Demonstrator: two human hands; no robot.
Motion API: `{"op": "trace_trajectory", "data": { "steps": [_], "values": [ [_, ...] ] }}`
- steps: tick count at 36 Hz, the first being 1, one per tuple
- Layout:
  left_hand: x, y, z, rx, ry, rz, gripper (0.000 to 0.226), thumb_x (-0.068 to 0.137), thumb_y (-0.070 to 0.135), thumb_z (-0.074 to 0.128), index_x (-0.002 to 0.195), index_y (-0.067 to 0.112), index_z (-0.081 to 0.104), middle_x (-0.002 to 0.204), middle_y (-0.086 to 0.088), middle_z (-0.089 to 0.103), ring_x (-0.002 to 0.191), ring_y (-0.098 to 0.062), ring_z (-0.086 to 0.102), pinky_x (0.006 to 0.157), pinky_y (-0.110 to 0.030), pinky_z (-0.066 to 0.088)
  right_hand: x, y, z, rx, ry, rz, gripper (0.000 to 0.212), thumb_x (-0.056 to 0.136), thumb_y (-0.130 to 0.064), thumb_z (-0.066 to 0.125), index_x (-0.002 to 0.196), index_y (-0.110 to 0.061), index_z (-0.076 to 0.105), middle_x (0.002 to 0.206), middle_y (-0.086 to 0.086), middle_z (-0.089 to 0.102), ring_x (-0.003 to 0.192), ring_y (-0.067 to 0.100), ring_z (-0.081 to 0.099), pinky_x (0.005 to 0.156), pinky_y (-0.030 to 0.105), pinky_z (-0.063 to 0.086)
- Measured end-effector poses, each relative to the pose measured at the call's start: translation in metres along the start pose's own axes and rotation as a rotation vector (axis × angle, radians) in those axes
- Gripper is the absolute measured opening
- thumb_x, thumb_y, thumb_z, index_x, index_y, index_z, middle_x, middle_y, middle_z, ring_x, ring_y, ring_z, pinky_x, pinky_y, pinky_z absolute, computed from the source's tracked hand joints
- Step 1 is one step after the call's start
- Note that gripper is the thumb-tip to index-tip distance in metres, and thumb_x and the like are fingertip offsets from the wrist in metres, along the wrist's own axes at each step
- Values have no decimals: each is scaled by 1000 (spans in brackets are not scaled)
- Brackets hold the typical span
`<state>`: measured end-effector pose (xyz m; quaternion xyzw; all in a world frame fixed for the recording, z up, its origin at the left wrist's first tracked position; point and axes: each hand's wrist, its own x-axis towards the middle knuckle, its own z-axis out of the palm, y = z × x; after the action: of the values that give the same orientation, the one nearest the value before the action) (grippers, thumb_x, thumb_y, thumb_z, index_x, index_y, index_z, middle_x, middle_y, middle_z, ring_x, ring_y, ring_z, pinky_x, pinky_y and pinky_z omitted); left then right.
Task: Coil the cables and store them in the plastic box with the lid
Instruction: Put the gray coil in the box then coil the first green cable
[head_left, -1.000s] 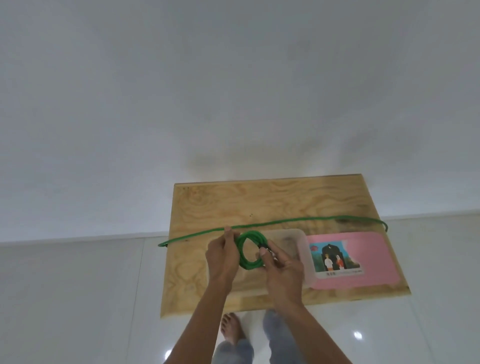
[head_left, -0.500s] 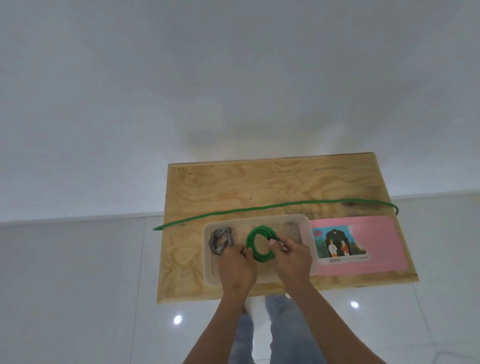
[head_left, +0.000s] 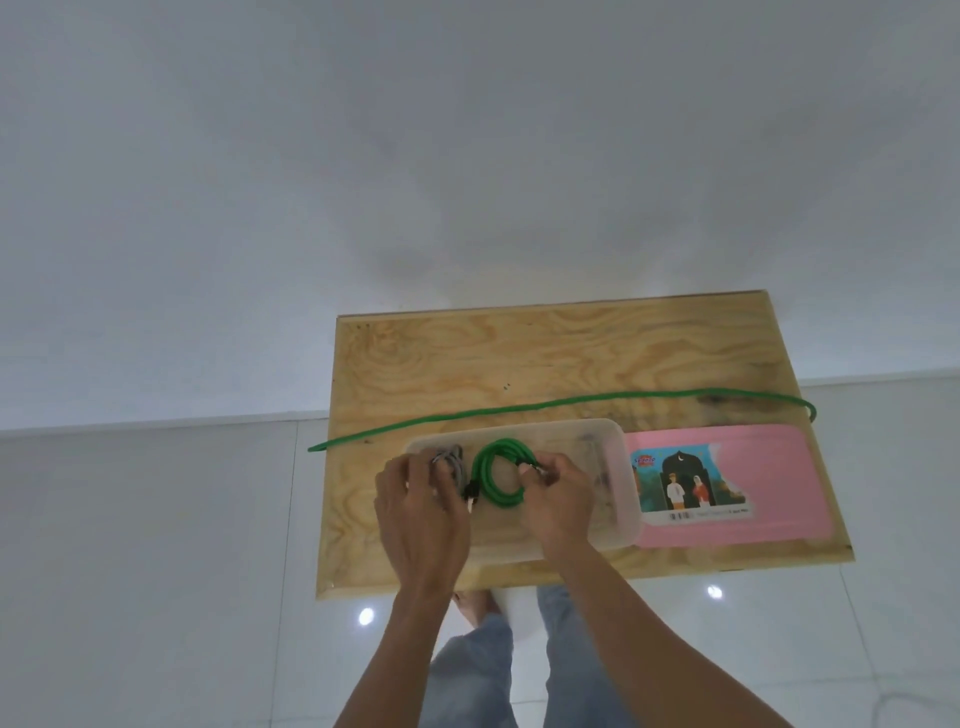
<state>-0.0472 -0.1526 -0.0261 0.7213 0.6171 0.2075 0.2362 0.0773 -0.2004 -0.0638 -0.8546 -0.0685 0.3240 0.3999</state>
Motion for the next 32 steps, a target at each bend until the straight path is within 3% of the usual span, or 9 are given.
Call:
{"op": "trace_trajectory", "data": {
  "steps": [4,8,18,24,28,32],
  "values": [
    [11,-28,10,-24,-166,22,54,101,40,33,147,14,43,151,-13,42,139,-28,38,105,-45,41,0,-1,4,2,49,19,13,86,-7,72,99,-8,70,87,-1,66,83,16,61,79,24,46],
    [8,-42,20,-16,-230,124,62,104,43,25,156,10,25,164,-9,25,152,-22,19,121,-41,27,0,-2,9,-18,94,7,8,84,-7,73,90,-7,69,81,-1,64,78,16,60,74,22,42],
    [6,-47,27,49,-203,161,63,104,44,19,158,9,19,166,-5,14,153,-14,5,124,-34,14,-1,0,8,-34,90,-39,10,79,-8,79,82,-9,69,75,-2,63,73,16,59,73,22,42],
    [5,-47,27,71,-204,169,63,105,42,21,157,8,20,166,-7,15,154,-17,5,124,-33,14,-2,-1,5,-74,38,-10,20,80,-15,80,96,-12,69,86,-1,66,82,19,63,79,25,46],
    [5,-47,27,85,-207,167,63,105,43,20,157,8,19,166,-7,14,154,-16,4,124,-33,13,-3,-1,3,-87,6,9,26,80,-18,80,102,-13,68,94,-1,68,92,22,66,91,34,53],
    [6,-45,25,81,-219,157,65,104,45,18,157,7,21,166,-8,16,154,-19,8,124,-36,17,-8,-7,-6,-99,-29,2,41,81,-20,79,119,-12,65,110,2,68,103,20,65,92,27,48]
  ]
}}
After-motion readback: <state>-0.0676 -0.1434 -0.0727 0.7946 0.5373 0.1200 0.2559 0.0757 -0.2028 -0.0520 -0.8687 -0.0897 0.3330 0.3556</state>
